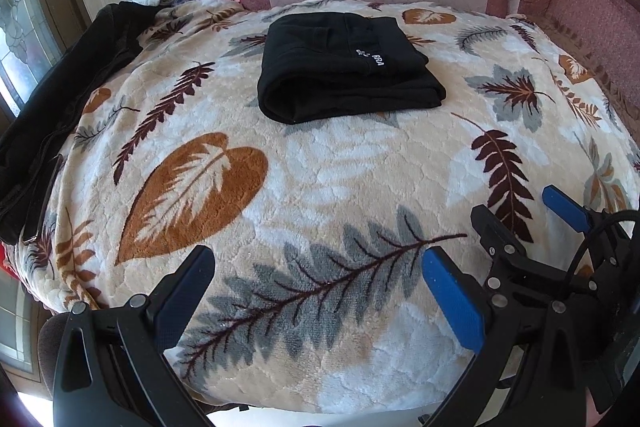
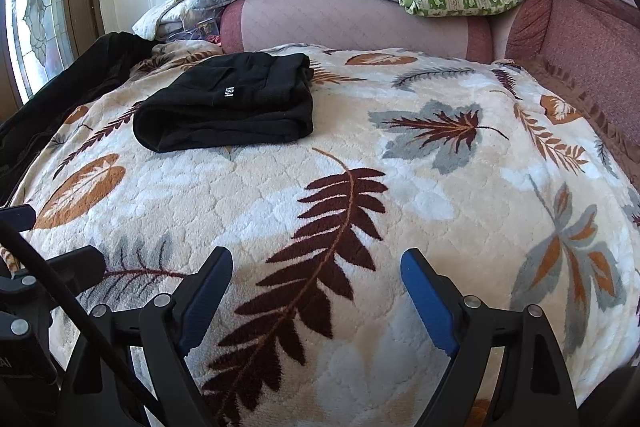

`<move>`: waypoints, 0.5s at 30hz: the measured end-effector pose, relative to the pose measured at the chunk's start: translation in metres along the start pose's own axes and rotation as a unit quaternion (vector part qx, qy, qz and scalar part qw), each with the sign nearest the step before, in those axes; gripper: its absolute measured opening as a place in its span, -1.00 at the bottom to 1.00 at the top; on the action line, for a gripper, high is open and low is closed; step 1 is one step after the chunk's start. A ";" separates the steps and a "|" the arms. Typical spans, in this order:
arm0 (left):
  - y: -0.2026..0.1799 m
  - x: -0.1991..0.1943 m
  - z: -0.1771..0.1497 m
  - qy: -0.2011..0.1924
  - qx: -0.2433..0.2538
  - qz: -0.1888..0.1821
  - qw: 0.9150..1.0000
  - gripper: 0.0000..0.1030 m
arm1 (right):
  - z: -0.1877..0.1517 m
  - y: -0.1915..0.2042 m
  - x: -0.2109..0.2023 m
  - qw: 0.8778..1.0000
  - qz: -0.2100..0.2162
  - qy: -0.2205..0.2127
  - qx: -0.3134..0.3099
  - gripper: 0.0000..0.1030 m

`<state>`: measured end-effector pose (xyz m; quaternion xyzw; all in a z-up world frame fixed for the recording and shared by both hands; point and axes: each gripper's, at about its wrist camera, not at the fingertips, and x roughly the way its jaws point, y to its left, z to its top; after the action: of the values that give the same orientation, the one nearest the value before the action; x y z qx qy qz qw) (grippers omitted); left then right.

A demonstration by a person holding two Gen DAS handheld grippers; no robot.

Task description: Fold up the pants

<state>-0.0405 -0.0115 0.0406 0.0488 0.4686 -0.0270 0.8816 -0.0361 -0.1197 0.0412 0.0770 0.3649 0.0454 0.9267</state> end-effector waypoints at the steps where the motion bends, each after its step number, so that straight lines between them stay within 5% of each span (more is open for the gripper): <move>1: 0.000 0.001 0.000 0.002 0.000 -0.001 1.000 1.00 | 0.000 0.001 0.000 1.000 0.000 0.000 -0.001 0.75; 15: 0.004 0.012 -0.002 0.021 -0.011 -0.013 1.000 1.00 | -0.001 0.000 0.003 1.000 -0.005 0.001 -0.004 0.78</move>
<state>-0.0354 -0.0078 0.0302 0.0329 0.4878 -0.0325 0.8717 -0.0344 -0.1192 0.0384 0.0717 0.3662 0.0425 0.9268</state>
